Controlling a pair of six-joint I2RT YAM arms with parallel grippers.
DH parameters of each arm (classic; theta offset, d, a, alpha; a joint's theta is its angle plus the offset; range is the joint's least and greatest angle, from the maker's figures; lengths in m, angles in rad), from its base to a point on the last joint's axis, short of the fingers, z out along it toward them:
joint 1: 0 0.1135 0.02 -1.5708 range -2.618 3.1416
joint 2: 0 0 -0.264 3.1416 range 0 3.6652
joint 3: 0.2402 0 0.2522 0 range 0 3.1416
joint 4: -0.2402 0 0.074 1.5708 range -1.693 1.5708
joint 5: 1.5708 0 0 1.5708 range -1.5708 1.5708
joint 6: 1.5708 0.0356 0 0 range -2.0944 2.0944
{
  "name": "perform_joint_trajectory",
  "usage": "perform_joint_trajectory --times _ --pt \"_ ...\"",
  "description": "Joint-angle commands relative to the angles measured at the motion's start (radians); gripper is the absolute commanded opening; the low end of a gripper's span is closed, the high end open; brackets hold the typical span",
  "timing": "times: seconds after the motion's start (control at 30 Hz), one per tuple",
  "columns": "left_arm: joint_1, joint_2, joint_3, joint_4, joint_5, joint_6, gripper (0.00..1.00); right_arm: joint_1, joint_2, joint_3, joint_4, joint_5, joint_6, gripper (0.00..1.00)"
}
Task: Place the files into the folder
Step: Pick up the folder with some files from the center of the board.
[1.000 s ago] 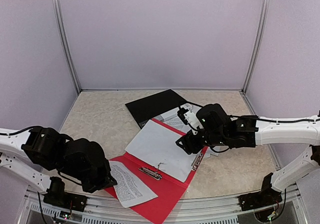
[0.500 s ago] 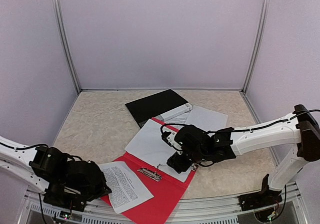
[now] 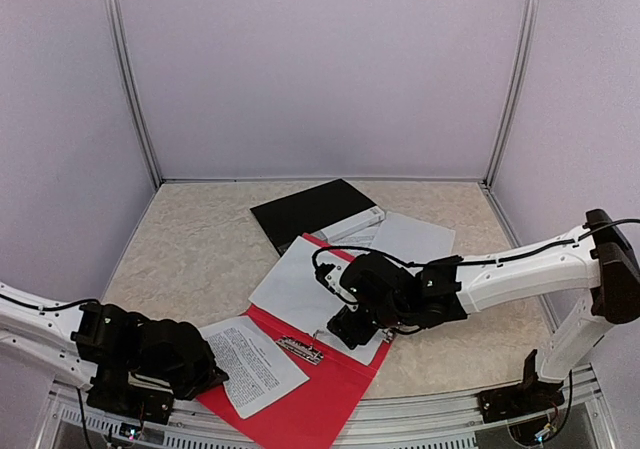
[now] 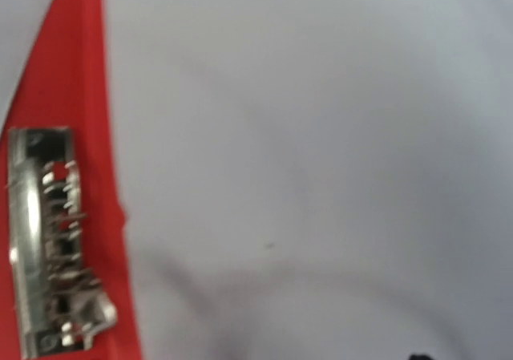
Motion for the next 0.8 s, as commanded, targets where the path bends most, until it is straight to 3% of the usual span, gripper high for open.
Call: perform_joint_trajectory --times 0.0,0.23,0.4,0.57,0.77 --pt "0.064 -0.034 -0.003 0.027 0.029 -0.178 0.00 -0.033 0.001 0.045 -0.101 0.113 -0.021 0.79" --pt "0.168 -0.077 0.054 -0.075 0.028 -0.013 0.00 -0.237 0.002 0.032 -0.056 0.025 -0.082 0.80" --pt "0.260 -0.046 0.105 -0.098 0.060 0.149 0.00 -0.409 0.042 0.093 -0.002 -0.123 -0.185 0.86" --pt "0.310 -0.026 0.126 -0.115 0.074 0.226 0.00 -0.526 0.157 0.215 -0.008 -0.322 -0.257 0.93" --pt "0.325 -0.044 0.125 -0.130 0.066 0.245 0.00 -0.585 0.333 0.335 -0.032 -0.520 -0.327 0.95"
